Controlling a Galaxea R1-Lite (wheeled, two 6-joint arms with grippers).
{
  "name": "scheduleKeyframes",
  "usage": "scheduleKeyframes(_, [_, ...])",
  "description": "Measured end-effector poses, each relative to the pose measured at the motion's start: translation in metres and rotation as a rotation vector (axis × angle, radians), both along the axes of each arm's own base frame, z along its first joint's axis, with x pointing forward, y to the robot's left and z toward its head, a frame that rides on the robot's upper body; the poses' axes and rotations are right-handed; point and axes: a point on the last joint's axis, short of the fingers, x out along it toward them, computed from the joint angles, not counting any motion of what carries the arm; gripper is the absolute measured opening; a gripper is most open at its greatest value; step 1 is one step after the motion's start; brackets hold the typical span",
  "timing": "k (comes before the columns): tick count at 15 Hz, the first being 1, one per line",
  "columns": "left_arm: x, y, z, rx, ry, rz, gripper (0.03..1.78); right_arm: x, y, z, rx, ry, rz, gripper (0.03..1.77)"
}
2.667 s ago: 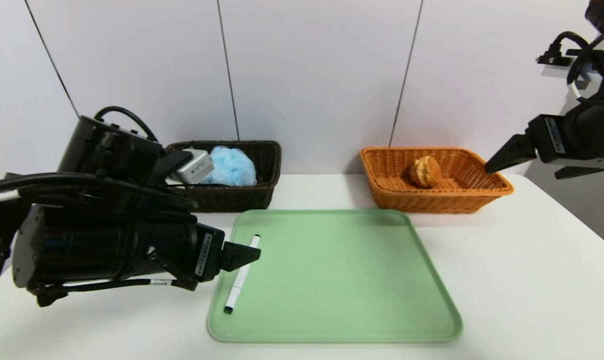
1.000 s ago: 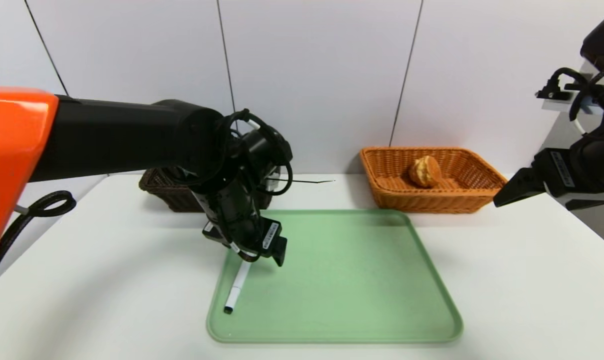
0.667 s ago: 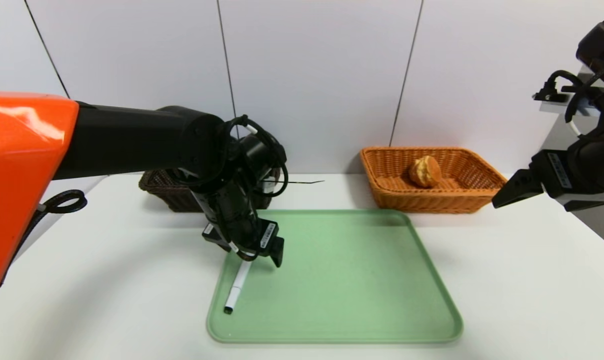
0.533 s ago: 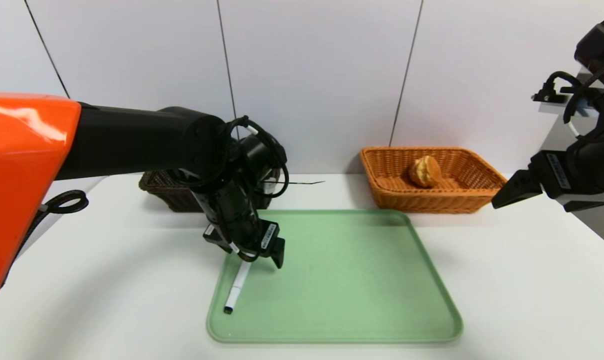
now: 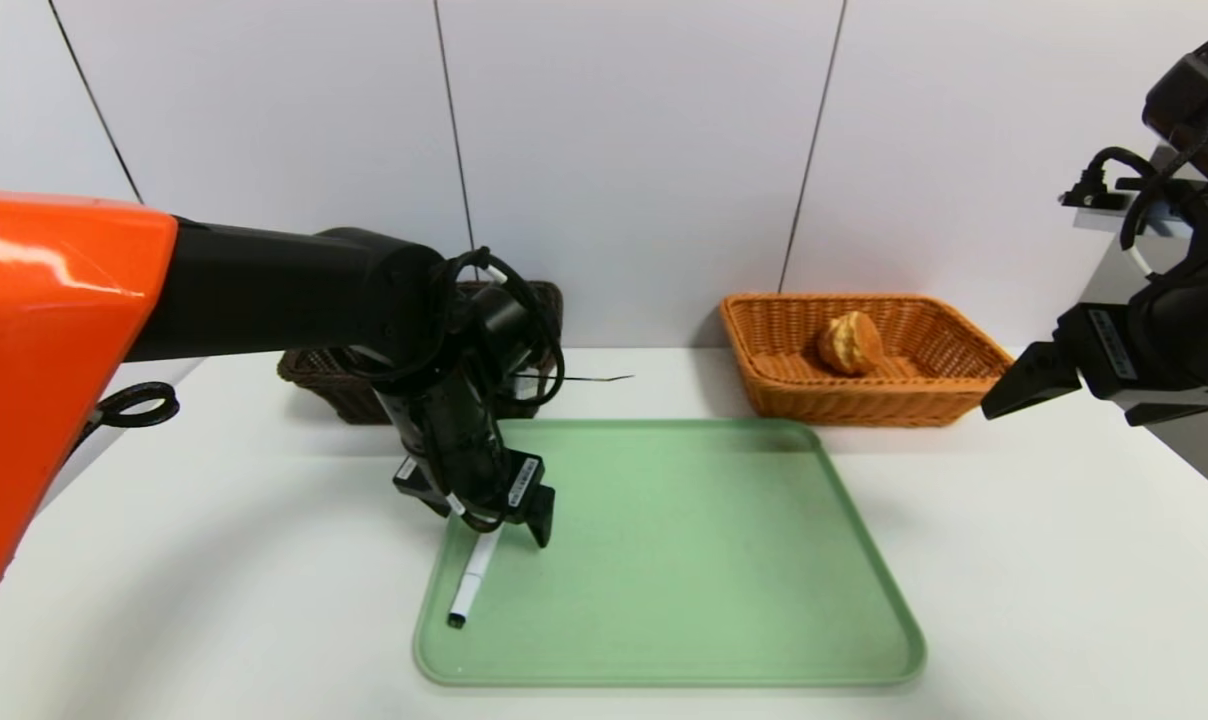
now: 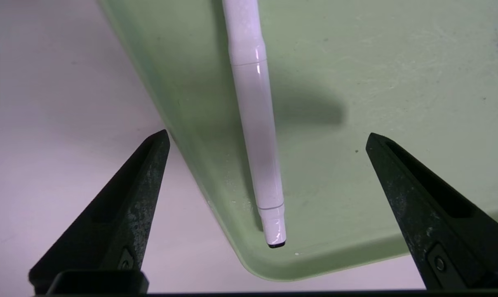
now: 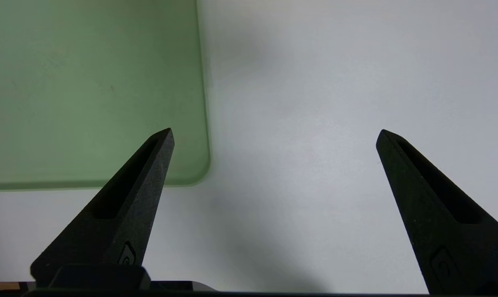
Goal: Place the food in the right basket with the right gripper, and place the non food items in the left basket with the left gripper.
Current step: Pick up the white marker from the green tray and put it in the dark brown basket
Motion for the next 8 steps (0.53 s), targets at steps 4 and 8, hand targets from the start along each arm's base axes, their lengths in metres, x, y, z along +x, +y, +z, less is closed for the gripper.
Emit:
scheduleKeyframes(4, [0.0022,-0.0011,-0.0017,-0.005,-0.013,-0.017,1.69,0.0012,0.0000,-0.0011,0.000,0.005,-0.001,1.69])
scheduleKeyframes(8, [0.0033,-0.0025,-0.0032,-0.012,-0.010,-0.021,1.69,0.0031,0.0005,-0.0026,-0.003,0.011,-0.002,1.69])
